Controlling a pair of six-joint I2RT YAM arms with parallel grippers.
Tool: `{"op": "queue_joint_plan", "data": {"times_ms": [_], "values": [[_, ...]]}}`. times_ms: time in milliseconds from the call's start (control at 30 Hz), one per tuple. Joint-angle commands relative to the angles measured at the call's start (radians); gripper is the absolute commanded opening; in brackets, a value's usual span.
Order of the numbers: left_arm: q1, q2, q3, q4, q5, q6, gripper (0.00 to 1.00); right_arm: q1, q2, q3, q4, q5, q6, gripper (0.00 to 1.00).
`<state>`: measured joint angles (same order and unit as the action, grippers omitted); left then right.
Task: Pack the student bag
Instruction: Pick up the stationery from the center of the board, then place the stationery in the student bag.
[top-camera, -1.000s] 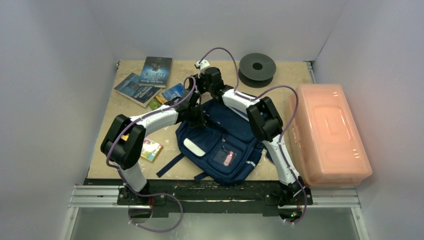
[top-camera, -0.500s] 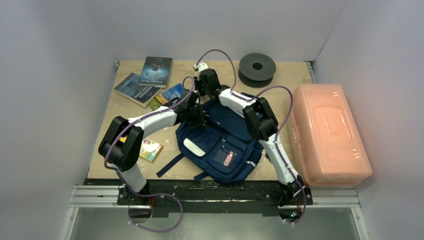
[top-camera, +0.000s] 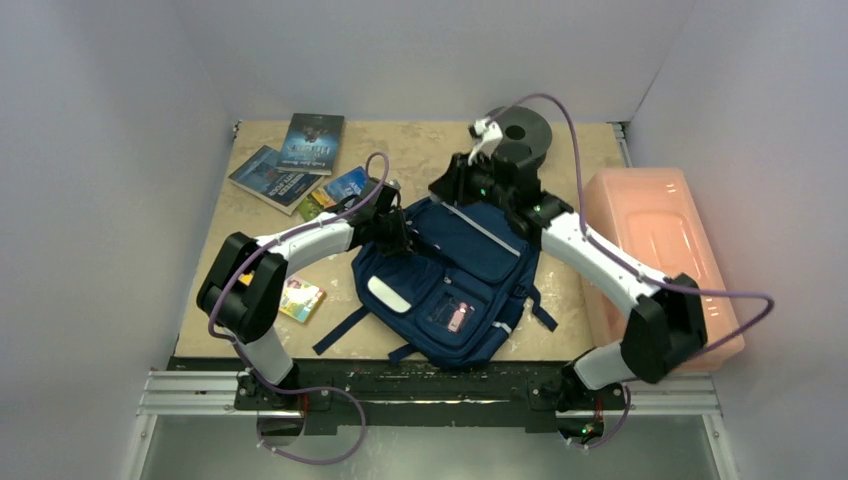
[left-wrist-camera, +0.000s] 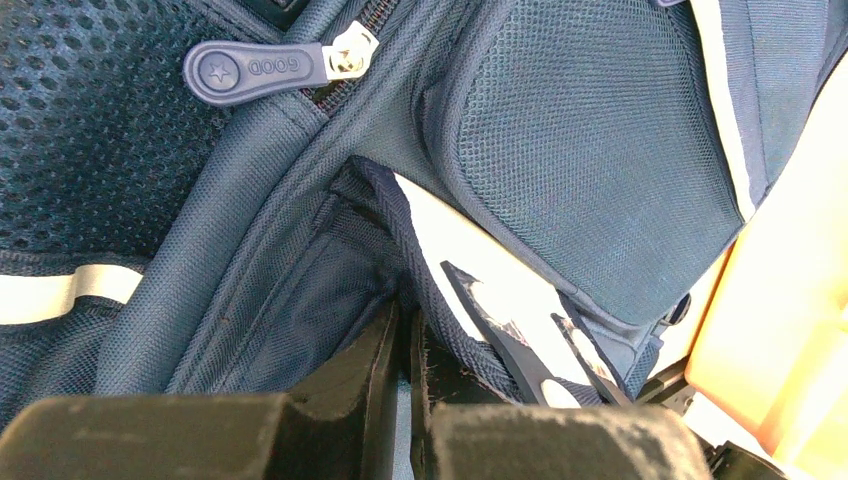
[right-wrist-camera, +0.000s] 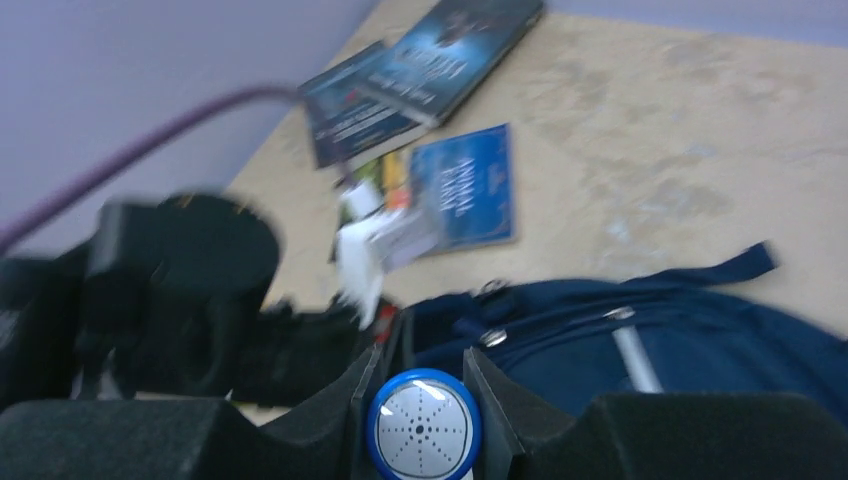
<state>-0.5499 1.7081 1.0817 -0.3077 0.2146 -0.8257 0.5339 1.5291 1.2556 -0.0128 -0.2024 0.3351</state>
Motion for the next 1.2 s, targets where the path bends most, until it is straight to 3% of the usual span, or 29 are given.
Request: {"op": "queue_joint_plan", "data": {"times_ms": [0,133,233,367,467,833,967,1067,1167], "values": [[0.002,-0.026,0.022,0.062,0.058,0.01,0.0,0.107,-0.128,-0.282,0.118,-0.184,0.058,0.0],[0.002,-0.036,0.02,0.068,0.078,0.012,0.0,0.192,-0.16,-0.402,0.226,-0.159,0.016,0.0],[0.003,-0.054,0.021,0.05,0.082,0.03,0.0,0.203,-0.138,-0.437,0.272,-0.04,-0.015,0.0],[0.003,-0.07,0.018,0.046,0.101,0.055,0.0,0.201,-0.096,-0.416,0.272,0.157,-0.063,0.0],[0.002,-0.091,-0.001,0.07,0.118,0.078,0.0,0.187,-0.048,-0.373,0.246,0.213,-0.071,0.0],[0.001,-0.164,-0.068,0.163,0.156,0.162,0.0,0.115,0.086,-0.287,0.22,0.145,0.015,0.0],[0.001,-0.175,-0.08,0.214,0.18,0.167,0.0,0.076,0.112,-0.272,0.173,0.048,0.037,0.0],[-0.001,-0.185,-0.095,0.269,0.193,0.164,0.0,0.038,0.156,-0.243,0.12,-0.108,0.069,0.01],[-0.002,-0.214,-0.14,0.372,0.197,0.151,0.0,0.024,0.167,-0.247,0.102,-0.121,0.09,0.01]]}}
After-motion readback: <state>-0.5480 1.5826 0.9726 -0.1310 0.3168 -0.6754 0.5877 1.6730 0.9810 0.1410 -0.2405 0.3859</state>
